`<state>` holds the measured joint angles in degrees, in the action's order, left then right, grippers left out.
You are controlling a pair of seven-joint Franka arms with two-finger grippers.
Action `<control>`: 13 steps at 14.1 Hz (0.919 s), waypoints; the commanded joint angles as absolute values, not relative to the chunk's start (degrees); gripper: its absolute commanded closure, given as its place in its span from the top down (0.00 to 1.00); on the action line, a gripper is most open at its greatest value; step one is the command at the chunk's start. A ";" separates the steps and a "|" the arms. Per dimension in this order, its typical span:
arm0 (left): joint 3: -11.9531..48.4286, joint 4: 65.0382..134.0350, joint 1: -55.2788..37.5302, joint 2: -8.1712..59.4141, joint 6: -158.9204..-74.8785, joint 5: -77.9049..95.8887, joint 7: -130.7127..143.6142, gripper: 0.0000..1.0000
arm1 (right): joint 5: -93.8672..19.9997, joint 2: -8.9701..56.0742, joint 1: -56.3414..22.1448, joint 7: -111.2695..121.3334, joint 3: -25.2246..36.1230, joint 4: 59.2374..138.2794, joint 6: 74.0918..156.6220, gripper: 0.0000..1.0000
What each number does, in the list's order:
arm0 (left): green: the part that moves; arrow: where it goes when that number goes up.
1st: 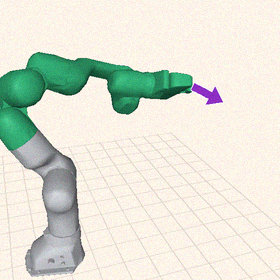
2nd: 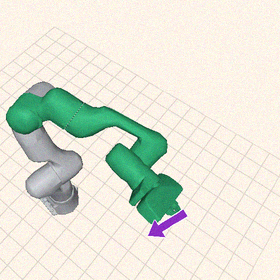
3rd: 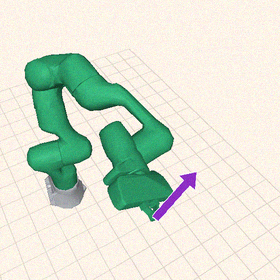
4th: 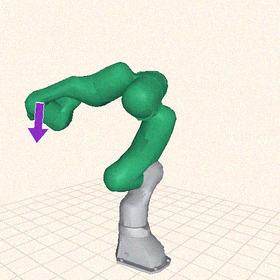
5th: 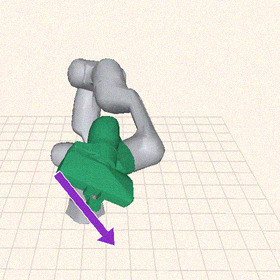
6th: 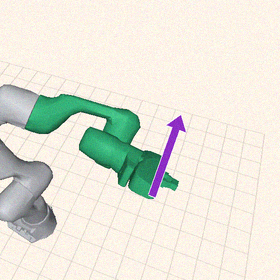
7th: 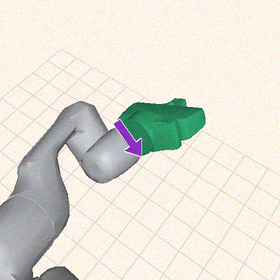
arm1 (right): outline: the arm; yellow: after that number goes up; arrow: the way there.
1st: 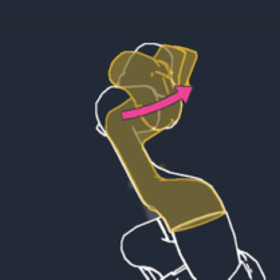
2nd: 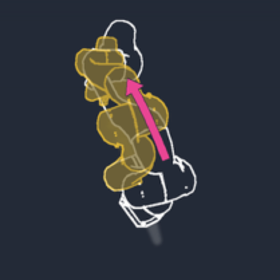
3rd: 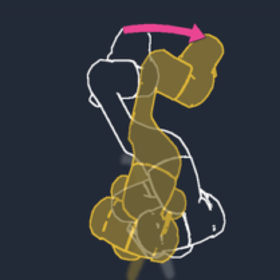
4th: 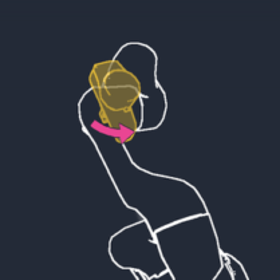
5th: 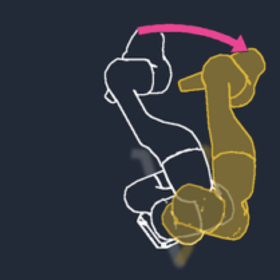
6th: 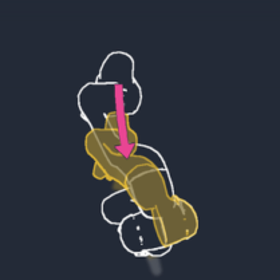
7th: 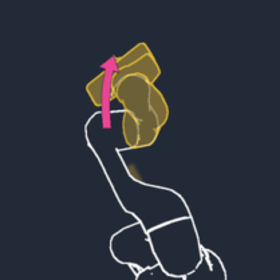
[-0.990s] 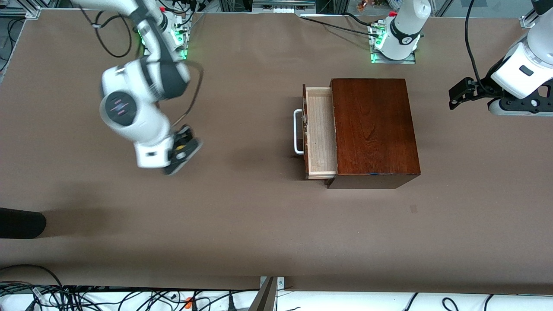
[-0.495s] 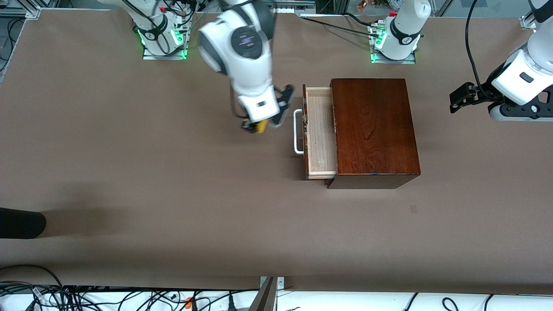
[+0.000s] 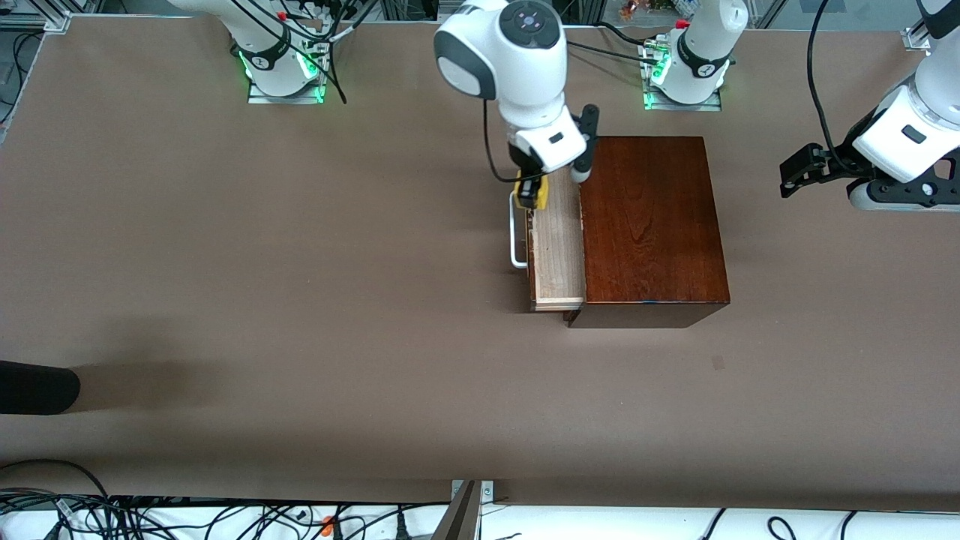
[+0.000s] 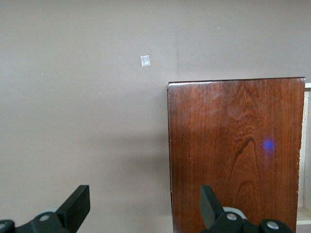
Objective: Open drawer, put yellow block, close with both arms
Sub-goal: 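Carry the yellow cube with the right gripper over the open drawer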
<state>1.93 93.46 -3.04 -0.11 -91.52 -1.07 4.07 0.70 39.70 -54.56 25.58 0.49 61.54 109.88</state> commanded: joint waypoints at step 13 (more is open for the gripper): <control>2.37 91.49 -2.20 0.88 -90.35 -0.62 2.81 1.00 | 7.73 50.44 -59.59 30.67 1.05 58.71 116.81 0.04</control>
<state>1.93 93.35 -2.82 -0.05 -91.49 -1.07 4.06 6.58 48.58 -59.43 29.65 0.96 60.82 116.59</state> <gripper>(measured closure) 0.000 0.445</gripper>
